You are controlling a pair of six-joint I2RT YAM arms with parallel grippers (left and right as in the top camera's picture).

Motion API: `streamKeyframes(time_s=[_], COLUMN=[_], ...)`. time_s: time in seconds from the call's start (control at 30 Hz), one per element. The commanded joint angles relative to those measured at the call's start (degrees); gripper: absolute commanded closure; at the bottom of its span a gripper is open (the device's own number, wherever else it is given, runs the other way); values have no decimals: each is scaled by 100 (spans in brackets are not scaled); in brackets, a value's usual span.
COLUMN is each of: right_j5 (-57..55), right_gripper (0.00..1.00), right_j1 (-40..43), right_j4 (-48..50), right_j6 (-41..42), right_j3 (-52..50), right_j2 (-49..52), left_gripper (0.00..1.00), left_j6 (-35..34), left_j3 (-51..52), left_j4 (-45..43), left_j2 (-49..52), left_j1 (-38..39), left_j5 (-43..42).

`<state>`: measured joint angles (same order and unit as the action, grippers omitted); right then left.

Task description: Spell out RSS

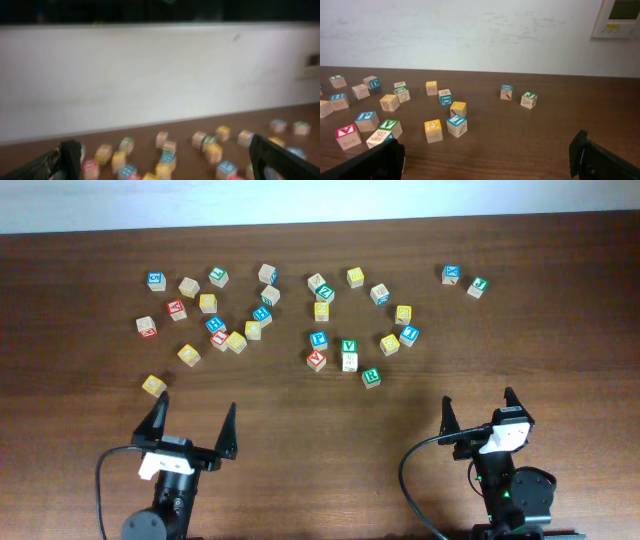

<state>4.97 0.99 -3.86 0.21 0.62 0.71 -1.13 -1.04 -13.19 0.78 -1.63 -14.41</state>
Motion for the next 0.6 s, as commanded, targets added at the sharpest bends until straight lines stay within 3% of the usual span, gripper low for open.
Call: streamKeyframes(time_s=[0.0,0.07,0.2,0.3,0.43,0.57], right_j5=[-9,-9,-9,-9,-9,-9], right_gripper=[2,2,2,2,2,2], right_j1=[15,15,15,15,15,15], right_j4=[-28,-28,-28,-28,-31,-28], right_j6=[7,7,7,7,7,7], right_j3=[-31,-31,-31,-31,-31,-31], right_j2=[-50,-50,-50,-50,-50,-50], left_gripper=[1,1,1,1,1,1], left_j6=[7,59,852,852,175,199], left_j3=[-442,-1132,-2695,-3147,-3399,-5235], left_j4=[-57,599,2229,1987,1648,4170], left_j2=[-37,55,933,1447,1919,3462], left_j1=[13,9,9,13,13,13], left_j5=[-588,-299,-302,-1893,-1954,-2044])
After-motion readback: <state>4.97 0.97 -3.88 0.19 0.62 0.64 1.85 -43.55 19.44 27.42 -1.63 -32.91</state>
